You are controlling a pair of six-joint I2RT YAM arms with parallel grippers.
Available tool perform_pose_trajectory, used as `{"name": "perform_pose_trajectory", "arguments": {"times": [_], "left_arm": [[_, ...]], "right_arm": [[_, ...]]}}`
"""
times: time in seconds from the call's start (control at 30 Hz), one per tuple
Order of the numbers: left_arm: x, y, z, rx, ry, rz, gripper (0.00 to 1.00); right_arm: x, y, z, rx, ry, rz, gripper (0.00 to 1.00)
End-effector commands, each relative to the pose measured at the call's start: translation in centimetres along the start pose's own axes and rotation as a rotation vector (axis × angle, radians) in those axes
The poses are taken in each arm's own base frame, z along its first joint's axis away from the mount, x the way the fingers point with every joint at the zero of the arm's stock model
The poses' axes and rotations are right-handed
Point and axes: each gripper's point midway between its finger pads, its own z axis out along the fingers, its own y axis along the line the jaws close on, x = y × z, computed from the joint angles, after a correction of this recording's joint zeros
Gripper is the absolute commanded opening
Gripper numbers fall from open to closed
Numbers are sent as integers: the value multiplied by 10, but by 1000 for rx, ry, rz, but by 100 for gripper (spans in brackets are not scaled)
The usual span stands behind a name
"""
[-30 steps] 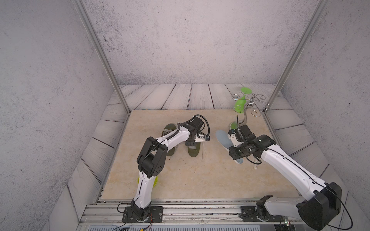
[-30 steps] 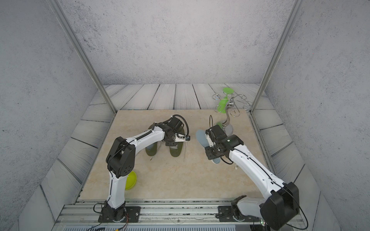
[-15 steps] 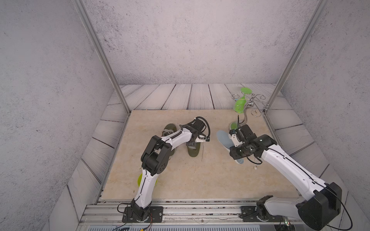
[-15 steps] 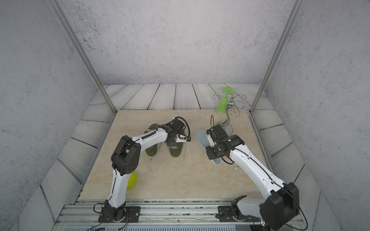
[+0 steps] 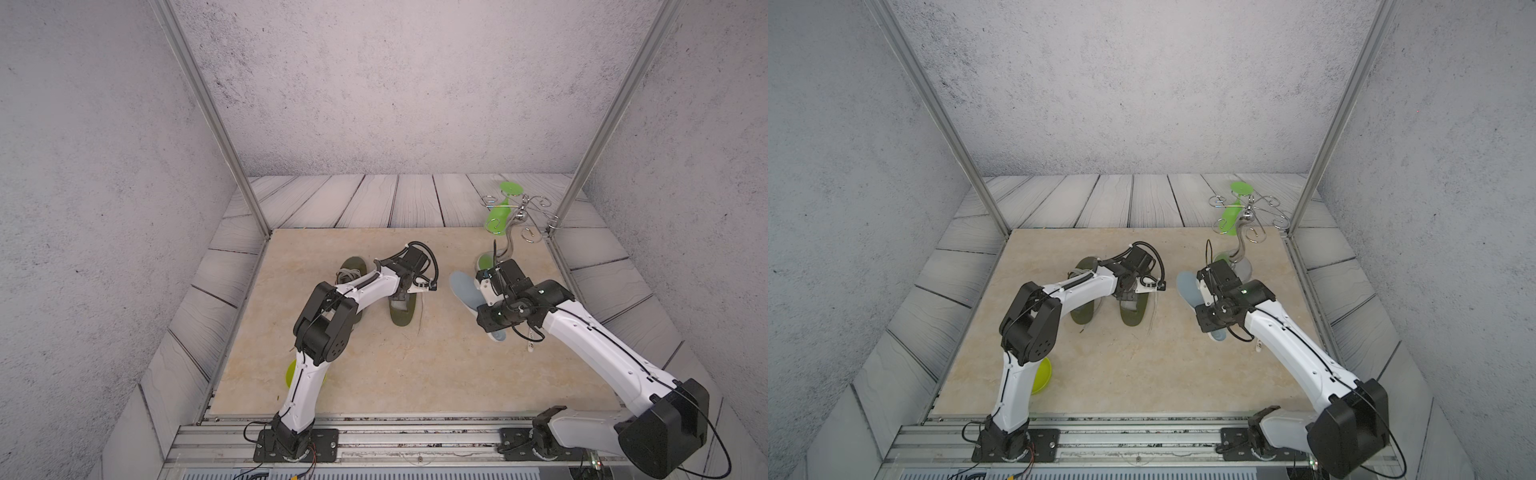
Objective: Insert the insole into the shoe
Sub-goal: Pick up the shoe at the center of the board.
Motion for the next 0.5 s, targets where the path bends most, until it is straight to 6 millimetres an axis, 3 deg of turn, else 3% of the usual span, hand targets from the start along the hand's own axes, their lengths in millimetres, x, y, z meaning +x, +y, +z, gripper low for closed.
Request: {"name": "perform_pose_trajectory", "arguments": {"times": [0.0, 0.27, 0.47], "left_arm": [[-4, 5, -24, 28, -32, -19, 0], [-6, 3, -62, 152, -55, -128, 0], [-4, 18, -74, 145, -13, -330, 0]], "right_arm": [[6, 0, -7, -9, -4, -4, 35], [3, 3, -7, -25, -1, -3, 34], [5, 2, -10, -19, 31, -31, 33]]}}
